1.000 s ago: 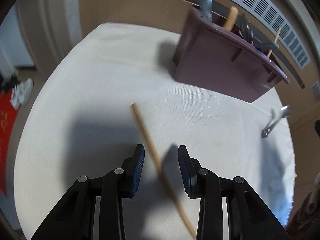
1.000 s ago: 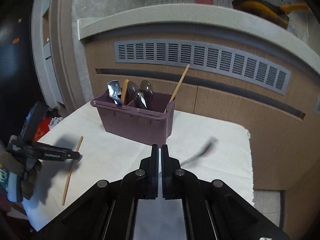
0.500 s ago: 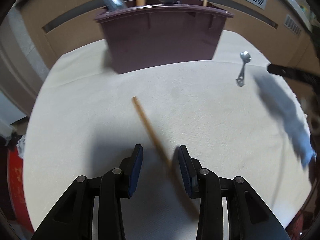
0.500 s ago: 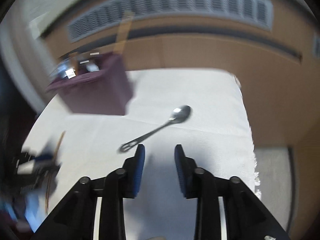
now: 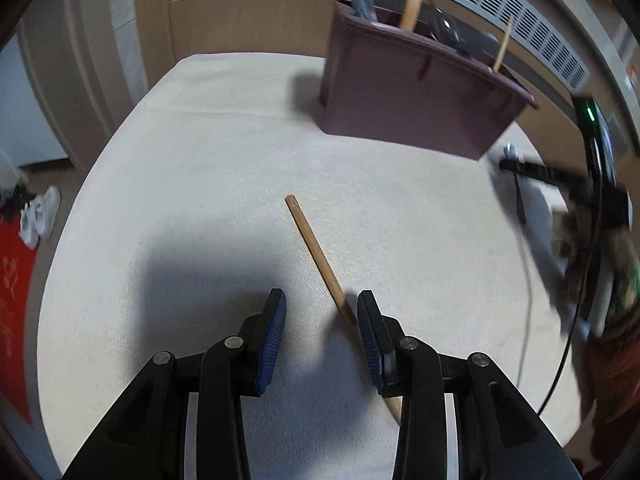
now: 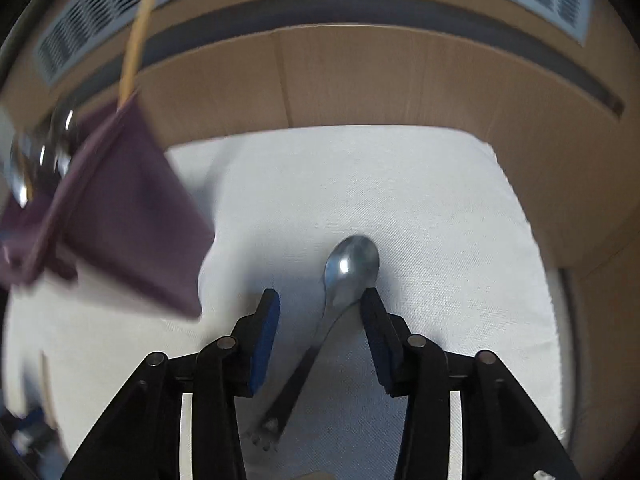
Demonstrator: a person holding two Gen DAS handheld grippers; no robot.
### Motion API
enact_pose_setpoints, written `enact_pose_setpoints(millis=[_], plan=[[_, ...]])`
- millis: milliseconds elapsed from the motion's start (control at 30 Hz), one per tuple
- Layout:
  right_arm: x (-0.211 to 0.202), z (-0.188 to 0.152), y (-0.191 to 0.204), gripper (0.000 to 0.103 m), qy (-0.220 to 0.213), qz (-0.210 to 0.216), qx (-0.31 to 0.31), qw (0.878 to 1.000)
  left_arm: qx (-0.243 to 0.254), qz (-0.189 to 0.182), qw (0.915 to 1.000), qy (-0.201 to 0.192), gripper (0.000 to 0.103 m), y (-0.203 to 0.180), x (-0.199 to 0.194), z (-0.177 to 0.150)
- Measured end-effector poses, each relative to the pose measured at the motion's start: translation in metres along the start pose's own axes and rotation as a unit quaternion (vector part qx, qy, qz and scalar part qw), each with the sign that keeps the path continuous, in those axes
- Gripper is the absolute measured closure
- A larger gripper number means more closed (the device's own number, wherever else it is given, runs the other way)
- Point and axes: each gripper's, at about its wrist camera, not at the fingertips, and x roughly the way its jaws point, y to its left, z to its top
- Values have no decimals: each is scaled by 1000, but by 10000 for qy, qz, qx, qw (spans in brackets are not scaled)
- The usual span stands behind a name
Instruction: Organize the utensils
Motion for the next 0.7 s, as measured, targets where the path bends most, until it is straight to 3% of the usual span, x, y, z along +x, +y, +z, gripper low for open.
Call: enact_pose_setpoints(millis=[133, 233, 300, 467, 600, 700], plan=[[-25, -40, -7, 64, 42, 310, -444, 9985, -131, 35, 9999, -77, 66, -3, 7, 8], [-40, -61, -23, 73, 33, 430, -497, 9978, -52, -18, 9999, -137, 66, -15, 14, 17], [-45, -67, -36, 73, -12, 454, -426, 9981, 127, -119, 9997, -156, 66, -29, 19, 19], [-30, -34, -46, 71, -302, 743, -291, 9963, 610, -443, 9972, -11, 66, -57, 20, 15], [-7, -3, -26, 71, -297, 732, -726, 9942, 569, -270, 9980, -23, 66, -49, 9, 8], [12, 10, -17, 66, -145, 856, -932, 9919, 455, -233, 9987, 53, 66, -37, 1, 4]])
